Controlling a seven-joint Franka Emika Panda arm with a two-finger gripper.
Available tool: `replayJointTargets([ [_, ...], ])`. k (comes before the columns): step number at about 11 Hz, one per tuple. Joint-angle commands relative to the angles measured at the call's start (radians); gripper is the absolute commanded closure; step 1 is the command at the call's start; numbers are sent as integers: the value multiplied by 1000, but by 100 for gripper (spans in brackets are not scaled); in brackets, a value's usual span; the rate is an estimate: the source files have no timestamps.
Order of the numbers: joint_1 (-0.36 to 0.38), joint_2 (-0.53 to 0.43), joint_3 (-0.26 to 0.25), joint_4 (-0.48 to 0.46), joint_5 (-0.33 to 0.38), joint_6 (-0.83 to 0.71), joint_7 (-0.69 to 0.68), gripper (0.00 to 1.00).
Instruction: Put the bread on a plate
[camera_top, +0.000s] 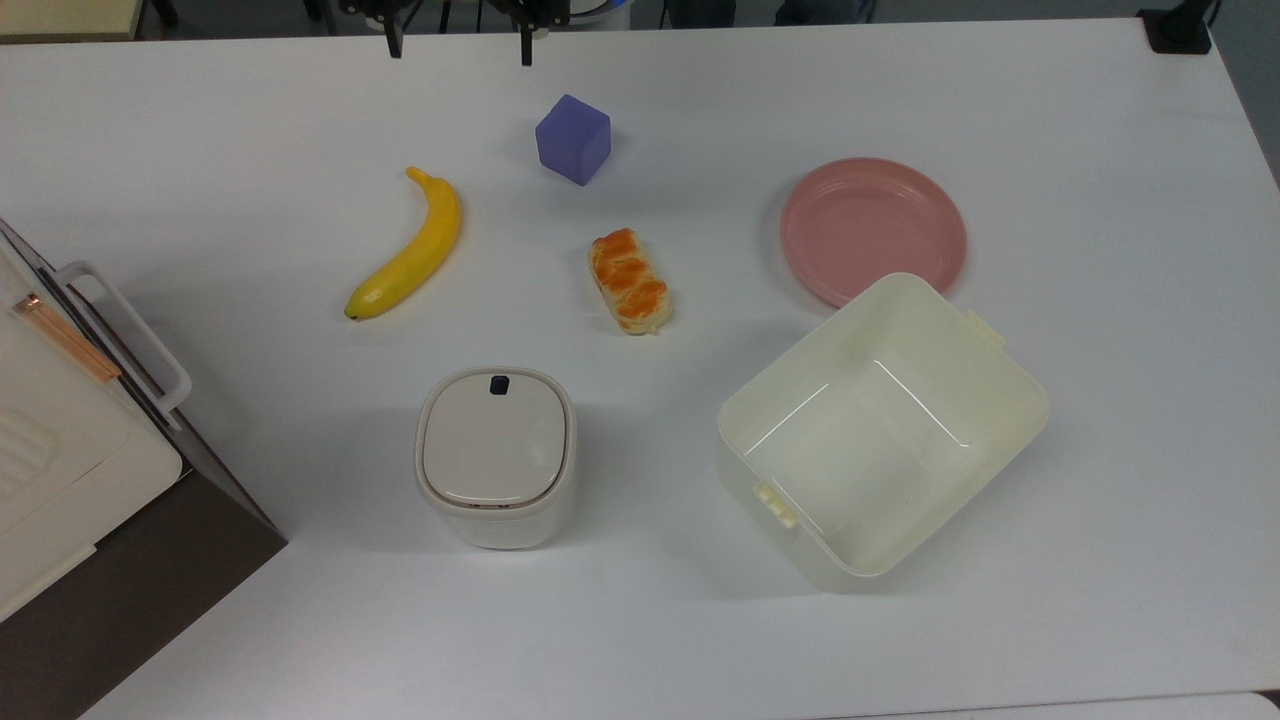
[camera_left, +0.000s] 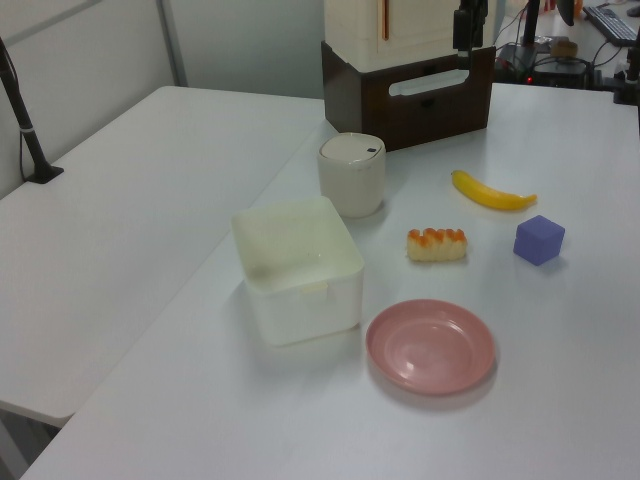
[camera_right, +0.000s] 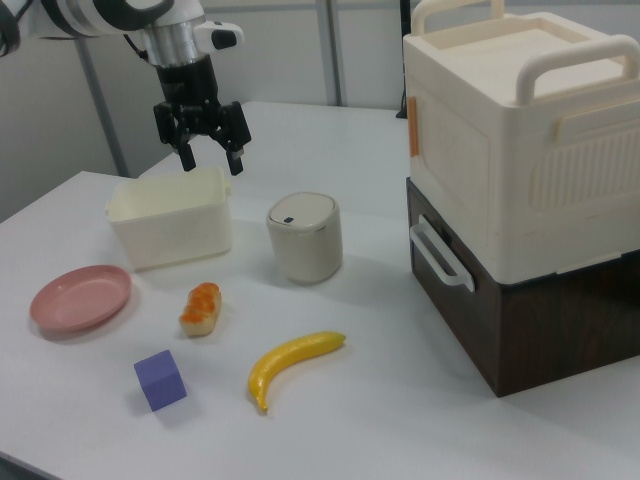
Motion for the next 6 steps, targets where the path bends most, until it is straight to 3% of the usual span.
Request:
replayJointTargets([
  [1,11,12,5,-5,49,13,102,0],
  [4,16,27,3,-4,52,53,102,0],
  [6,16,24,6,-2,92,54,127,0],
])
